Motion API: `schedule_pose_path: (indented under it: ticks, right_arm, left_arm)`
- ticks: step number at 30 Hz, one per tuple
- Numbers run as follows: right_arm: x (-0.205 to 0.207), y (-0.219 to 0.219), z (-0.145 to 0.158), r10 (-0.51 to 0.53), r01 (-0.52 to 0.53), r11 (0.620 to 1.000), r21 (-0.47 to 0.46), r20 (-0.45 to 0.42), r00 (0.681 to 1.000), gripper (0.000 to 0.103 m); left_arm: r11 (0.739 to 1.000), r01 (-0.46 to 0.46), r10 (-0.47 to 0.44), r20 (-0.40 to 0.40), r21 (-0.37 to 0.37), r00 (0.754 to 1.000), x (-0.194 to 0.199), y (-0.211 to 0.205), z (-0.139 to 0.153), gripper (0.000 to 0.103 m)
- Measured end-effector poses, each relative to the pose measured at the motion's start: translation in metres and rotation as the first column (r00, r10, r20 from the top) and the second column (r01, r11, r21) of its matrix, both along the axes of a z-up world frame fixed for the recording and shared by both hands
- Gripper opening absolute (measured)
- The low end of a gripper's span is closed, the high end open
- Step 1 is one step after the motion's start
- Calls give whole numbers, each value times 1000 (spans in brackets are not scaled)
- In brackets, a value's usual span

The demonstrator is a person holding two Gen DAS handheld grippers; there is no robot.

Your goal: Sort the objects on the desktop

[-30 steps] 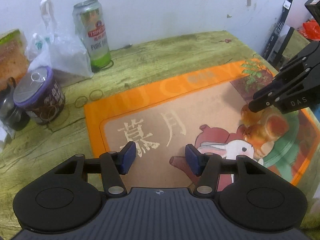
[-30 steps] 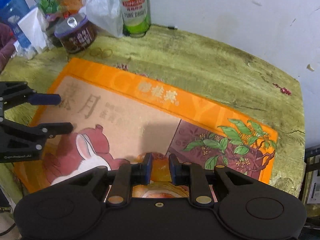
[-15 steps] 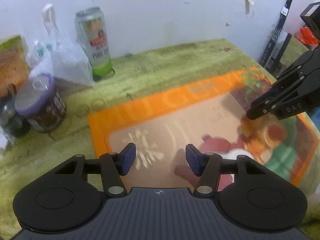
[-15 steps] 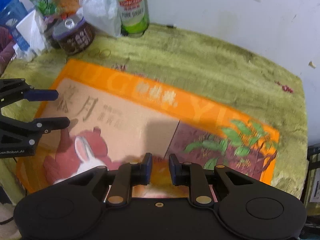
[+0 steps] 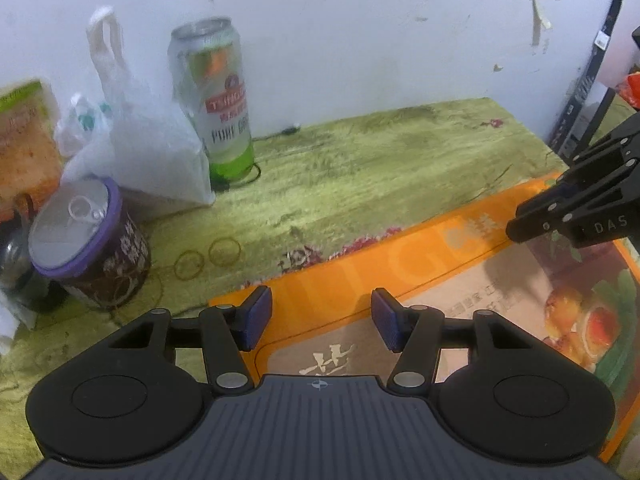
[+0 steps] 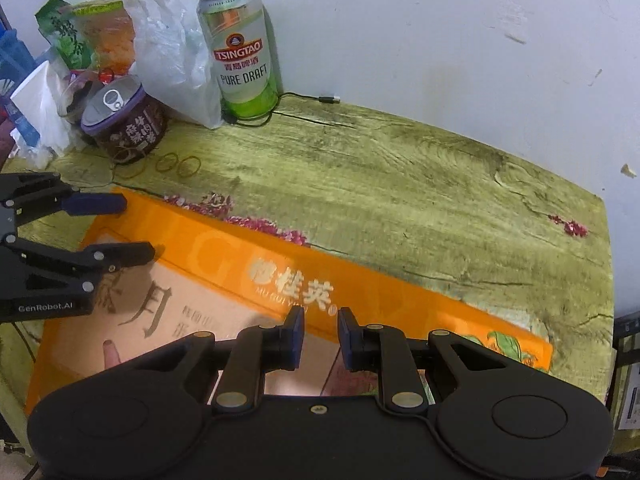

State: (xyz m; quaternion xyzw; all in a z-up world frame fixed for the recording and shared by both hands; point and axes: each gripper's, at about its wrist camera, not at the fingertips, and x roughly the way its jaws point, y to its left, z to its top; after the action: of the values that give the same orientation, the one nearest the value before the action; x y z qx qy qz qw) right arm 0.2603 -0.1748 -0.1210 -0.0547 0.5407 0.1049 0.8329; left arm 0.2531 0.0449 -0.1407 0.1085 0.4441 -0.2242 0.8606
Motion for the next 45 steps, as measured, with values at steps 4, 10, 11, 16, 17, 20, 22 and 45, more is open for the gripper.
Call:
schedule_pose_path:
  ticks: [4, 10, 11, 16, 17, 20, 22, 45]
  right_arm:
    - [4, 1, -10, 6, -7, 1000, -13, -28, 1000, 18]
    - [3, 0, -13, 7, -7, 1000, -7, -28, 1000, 18]
    - [3, -1, -13, 6, -7, 1000, -6, -27, 1000, 18]
    - [3, -3, -14, 8, -8, 1000, 2, -23, 1000, 18]
    - [3, -4, -13, 6, -5, 1000, 9, -22, 1000, 18]
    - [2, -11, -7, -16, 17, 999, 33, -14, 1000, 18]
    - [-1, -17, -2, -37, 37, 999, 25, 4, 999, 18]
    - [-24, -70, -16, -156, 158, 986, -59, 43, 987, 19]
  left_arm:
    - [1000, 7, -7, 4, 6, 1000, -1, 0, -3, 57]
    - [1000, 6, -6, -2, -7, 1000, -1, 2, -4, 57]
    - [1000, 8, -8, 0, -4, 1000, -1, 1, -4, 58]
    - [1000, 25, -25, 15, 18, 1000, -4, -2, -5, 60]
    - [999, 27, -27, 17, 18, 999, -4, -3, -5, 61]
    - [1000, 31, -31, 16, 4, 999, -3, -2, -1, 61]
    - [1000, 31, -31, 16, -7, 999, -2, -2, 3, 61]
    - [994, 103, -102, -31, 36, 994, -14, -49, -8, 63]
